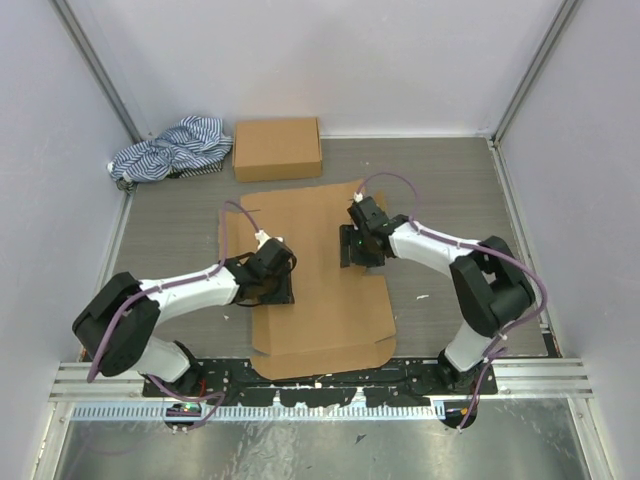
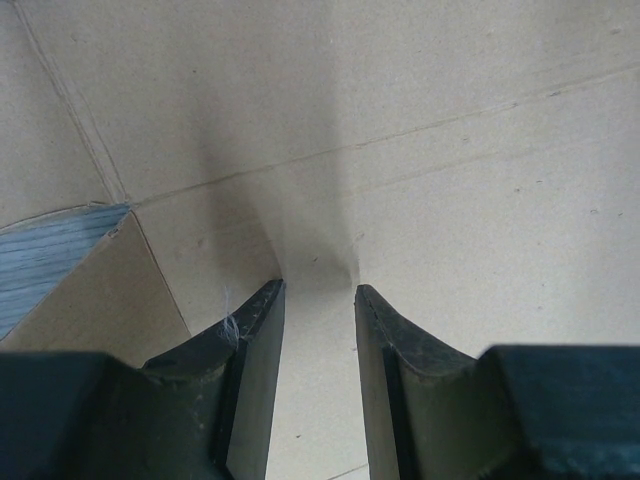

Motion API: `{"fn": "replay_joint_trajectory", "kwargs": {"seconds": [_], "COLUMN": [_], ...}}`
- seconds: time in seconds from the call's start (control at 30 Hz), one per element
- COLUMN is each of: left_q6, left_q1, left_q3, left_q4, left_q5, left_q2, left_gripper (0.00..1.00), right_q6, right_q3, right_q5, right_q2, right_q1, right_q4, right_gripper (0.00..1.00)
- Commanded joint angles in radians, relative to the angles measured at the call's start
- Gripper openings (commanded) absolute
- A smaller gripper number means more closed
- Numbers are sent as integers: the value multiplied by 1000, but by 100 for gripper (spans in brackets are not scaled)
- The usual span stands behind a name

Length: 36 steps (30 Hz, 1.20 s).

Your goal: Fold the paper box

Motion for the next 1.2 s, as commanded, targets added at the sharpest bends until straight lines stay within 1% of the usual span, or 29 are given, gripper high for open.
{"fn": "replay_joint_trajectory", "kwargs": {"seconds": [0.0,0.17,0.27,0.47,0.5,0.53,0.57,0.6,0.63,0.67,0.73,0.87,1.03,1.1,1.17], "left_q6": [2,-4,-7,-2,1,6,13,23,31,38,53,74,78,84,100], "left_q1": [-10,-10,-8,5,15,29,47,62,79,92,121,159,197,227,279], "left_q3": [-73,-71,-58,19,33,43,53,62,69,75,83,86,75,67,51], "left_q4": [-126,-172,-215,-381,-401,-420,-435,-447,-459,-471,-484,-516,-505,-493,-431], "left_q5": [-20,-38,-69,-177,-190,-198,-200,-200,-201,-202,-201,-182,-187,-205,-189], "left_q2": [15,-43,-90,-237,-260,-279,-300,-317,-331,-342,-355,-346,-284,-272,-271], "left_gripper": [42,43,43,47,47,48,48,48,48,48,48,49,50,54,59], "right_q6": [15,26,50,77,78,77,74,67,65,64,63,70,87,92,93], "right_q3": [50,82,86,56,49,37,28,19,16,14,13,-1,-43,-62,-83], "right_q5": [62,148,197,295,306,309,305,293,287,288,297,357,373,370,360], "right_q2": [65,127,138,107,102,96,91,86,84,83,79,57,11,-8,-24], "right_q1": [35,79,88,99,99,99,99,99,99,99,100,99,98,99,97], "right_q4": [11,-15,-36,-49,-43,-32,-18,-2,4,8,7,-11,-11,-8,3], "right_gripper": [66,65,64,62,60,56,49,36,28,23,16,13,13,13,13]}}
